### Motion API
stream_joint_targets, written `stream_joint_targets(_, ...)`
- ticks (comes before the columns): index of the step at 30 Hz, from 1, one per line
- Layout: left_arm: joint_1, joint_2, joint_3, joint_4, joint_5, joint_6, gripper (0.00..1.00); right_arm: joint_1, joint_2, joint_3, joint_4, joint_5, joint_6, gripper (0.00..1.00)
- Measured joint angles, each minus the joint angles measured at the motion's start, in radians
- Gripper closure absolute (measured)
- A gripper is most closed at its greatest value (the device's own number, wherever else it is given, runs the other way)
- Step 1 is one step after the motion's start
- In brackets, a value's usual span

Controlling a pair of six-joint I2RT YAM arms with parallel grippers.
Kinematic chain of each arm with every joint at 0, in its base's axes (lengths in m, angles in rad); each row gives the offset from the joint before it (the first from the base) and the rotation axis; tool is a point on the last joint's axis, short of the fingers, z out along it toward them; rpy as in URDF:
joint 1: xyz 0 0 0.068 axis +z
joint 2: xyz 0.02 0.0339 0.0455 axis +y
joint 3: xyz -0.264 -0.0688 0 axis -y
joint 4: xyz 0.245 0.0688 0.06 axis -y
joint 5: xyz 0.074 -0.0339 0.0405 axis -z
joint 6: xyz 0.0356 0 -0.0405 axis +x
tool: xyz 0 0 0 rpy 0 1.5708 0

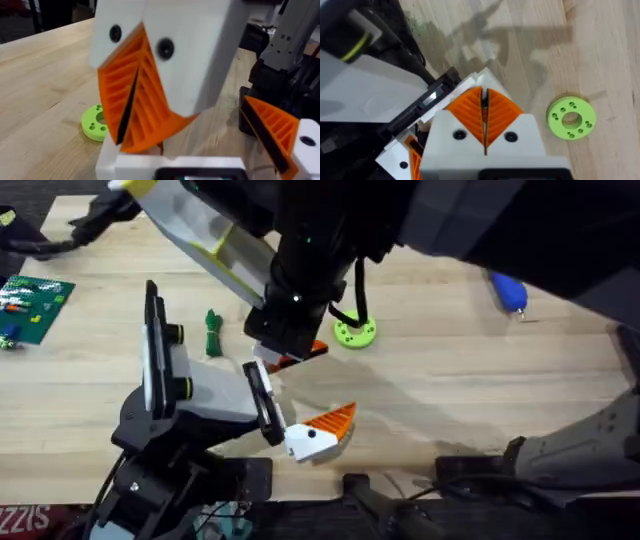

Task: Pick up the gripper from the table and insert it into the empty holder that is missing its gripper. Then pick up a screw, insert it into the mounting hole, and use the screwdriver to tighten it. Finally, clean up the table by picking up the vegetable and placing it into the bucket.

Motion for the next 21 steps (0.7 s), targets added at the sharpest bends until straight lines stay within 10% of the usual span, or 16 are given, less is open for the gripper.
stream_joint_targets(6, 0.000, 0.000, 0.000, 0.000, 0.001, 0.000, 0.013, 0.000, 0.000, 0.000, -0.007, -0.001, 0.003, 0.951)
stream_joint_targets(12, 0.000, 0.000, 0.000, -0.001, -0.004, -0.007, 0.013, 0.003, 0.000, 0.003, -0.020, -0.004, 0.005, 0.606)
stream_joint_targets(17, 0.000, 0.000, 0.000, 0.000, -0.009, -0.007, 0.013, -0.014, -0.004, 0.004, -0.033, 0.032, 0.007, 0.059)
stream_joint_targets(21, 0.000, 0.000, 0.000, 0.000, -0.010, -0.007, 0.013, -0.019, -0.005, 0.004, -0.034, 0.037, 0.007, 0.007)
